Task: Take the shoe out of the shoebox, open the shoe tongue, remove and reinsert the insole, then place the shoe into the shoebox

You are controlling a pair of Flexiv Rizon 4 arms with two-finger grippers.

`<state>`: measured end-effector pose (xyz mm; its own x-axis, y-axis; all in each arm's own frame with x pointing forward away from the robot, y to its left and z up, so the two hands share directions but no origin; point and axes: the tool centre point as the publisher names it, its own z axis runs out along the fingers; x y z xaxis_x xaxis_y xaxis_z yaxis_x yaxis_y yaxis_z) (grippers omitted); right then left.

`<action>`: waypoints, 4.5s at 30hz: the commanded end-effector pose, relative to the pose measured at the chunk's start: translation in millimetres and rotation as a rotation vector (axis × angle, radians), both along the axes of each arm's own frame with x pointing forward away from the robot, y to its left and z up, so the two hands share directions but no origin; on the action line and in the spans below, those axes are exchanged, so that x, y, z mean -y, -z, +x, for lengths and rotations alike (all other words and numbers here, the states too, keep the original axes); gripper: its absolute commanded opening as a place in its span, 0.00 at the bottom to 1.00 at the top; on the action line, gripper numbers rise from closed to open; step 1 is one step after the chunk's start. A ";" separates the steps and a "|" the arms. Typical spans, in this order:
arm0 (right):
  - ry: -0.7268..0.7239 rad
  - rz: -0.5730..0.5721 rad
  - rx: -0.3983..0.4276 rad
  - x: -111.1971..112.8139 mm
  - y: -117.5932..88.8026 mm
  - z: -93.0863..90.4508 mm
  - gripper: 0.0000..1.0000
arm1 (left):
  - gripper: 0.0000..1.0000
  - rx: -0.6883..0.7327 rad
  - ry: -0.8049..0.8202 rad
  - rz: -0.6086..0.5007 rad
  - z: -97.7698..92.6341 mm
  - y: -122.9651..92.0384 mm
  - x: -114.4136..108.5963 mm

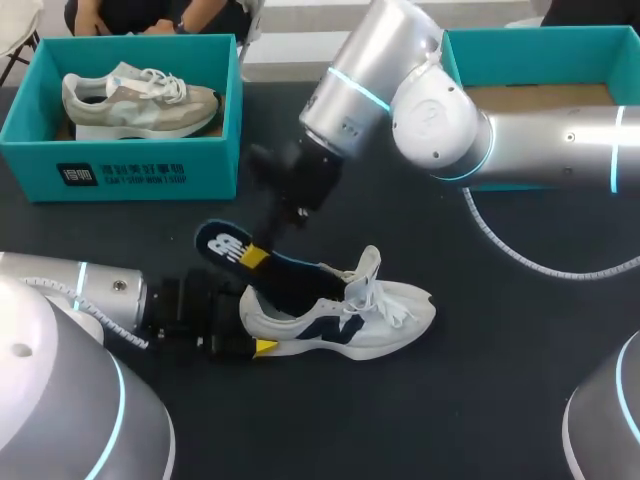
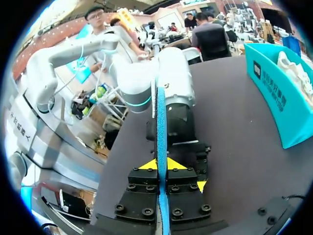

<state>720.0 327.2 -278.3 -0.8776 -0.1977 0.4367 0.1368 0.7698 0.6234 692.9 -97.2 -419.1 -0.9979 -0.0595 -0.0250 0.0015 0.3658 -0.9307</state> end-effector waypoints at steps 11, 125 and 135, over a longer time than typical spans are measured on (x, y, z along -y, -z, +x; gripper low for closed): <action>0.169 0.052 0.094 -7.6 -49.9 6.6 0.00 | 0.00 0.000 -0.002 0.004 -0.8 0.0 0.2; 0.753 0.471 -0.321 135.6 -306.4 -79.3 0.00 | 0.00 0.000 -0.002 0.004 -0.8 0.0 0.2; 0.745 0.460 -0.328 133.7 -306.1 -75.7 0.00 | 0.00 0.000 -0.002 0.004 -0.8 0.0 0.2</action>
<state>639.6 186.4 27.3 -0.6966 0.1471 0.7022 0.7162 0.0853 0.6926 692.9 -97.2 -419.2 -0.9979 -0.0595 -0.0251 0.0016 0.3660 -0.9306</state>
